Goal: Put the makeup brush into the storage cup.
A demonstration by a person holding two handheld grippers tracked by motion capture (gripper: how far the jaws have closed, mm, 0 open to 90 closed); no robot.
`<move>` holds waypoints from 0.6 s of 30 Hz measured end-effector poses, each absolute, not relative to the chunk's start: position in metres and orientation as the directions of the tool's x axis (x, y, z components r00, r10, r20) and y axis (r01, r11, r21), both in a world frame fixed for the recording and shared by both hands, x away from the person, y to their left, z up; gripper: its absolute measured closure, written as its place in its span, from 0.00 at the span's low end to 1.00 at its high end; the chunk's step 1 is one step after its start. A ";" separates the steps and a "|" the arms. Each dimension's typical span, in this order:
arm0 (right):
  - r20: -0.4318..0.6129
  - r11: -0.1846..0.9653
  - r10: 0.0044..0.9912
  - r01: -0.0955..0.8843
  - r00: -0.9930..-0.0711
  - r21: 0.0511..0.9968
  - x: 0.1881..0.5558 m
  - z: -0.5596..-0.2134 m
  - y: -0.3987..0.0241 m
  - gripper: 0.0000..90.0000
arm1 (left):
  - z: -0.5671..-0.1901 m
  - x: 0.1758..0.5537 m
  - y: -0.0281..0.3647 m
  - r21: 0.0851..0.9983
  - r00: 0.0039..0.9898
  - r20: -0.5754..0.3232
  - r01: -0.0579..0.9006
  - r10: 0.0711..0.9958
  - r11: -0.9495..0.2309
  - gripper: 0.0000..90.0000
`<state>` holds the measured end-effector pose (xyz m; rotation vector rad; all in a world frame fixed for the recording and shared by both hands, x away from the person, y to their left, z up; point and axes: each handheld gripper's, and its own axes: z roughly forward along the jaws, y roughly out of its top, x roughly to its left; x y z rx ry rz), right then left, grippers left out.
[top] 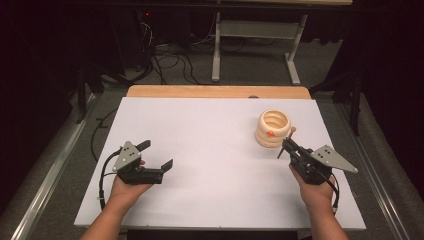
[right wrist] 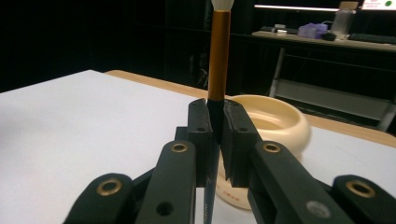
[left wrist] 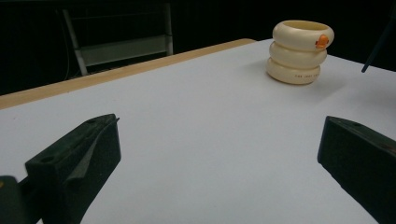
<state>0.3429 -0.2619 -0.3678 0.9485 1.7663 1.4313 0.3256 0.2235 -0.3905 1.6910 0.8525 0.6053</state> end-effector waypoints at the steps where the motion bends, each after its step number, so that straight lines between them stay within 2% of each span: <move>1: -0.056 0.138 0.859 0.124 -0.508 0.983 0.343 -0.368 -0.264 0.95 | -0.391 0.326 0.223 0.962 0.611 -0.029 0.233 0.791 -0.144 0.00; 18: -0.038 0.110 0.881 0.127 -0.472 0.986 0.348 -0.367 -0.275 0.95 | -0.389 0.326 0.221 0.963 0.621 -0.033 0.228 0.784 -0.140 0.00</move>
